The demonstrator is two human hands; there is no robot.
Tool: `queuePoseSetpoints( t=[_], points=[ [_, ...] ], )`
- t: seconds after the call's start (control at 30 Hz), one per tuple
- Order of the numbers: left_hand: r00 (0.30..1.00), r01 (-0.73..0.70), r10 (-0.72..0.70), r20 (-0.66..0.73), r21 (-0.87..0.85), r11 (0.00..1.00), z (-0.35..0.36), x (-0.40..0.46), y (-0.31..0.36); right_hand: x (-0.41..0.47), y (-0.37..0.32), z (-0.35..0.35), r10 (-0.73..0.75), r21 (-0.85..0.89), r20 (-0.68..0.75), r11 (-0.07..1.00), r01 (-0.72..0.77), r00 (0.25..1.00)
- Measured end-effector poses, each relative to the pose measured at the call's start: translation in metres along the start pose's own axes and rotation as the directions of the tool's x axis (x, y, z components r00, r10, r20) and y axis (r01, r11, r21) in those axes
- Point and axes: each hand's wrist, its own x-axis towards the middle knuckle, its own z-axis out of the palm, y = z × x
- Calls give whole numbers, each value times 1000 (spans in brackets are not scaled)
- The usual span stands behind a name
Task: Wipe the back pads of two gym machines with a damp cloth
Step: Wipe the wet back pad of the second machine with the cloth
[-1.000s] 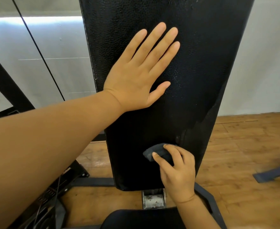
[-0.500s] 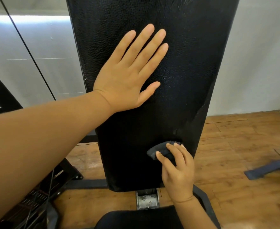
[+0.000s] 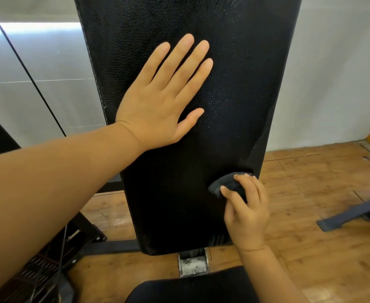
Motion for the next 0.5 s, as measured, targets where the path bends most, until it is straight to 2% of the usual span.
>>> queuePoseSetpoints(
  t=[0.2,0.37,0.5],
  points=[
    [1000,2,-2,-5,-9,1000,0,0,0,-1,10,-8,-56,-7,93,998,56,994],
    [1000,-1,1,3,-14,1000,0,0,0,36,20,-13,30,4,-37,1000,-30,999],
    [1000,6,-6,0,-19,1000,1,-1,0,37,22,-14,54,20,-39,998,-53,998]
  ],
)
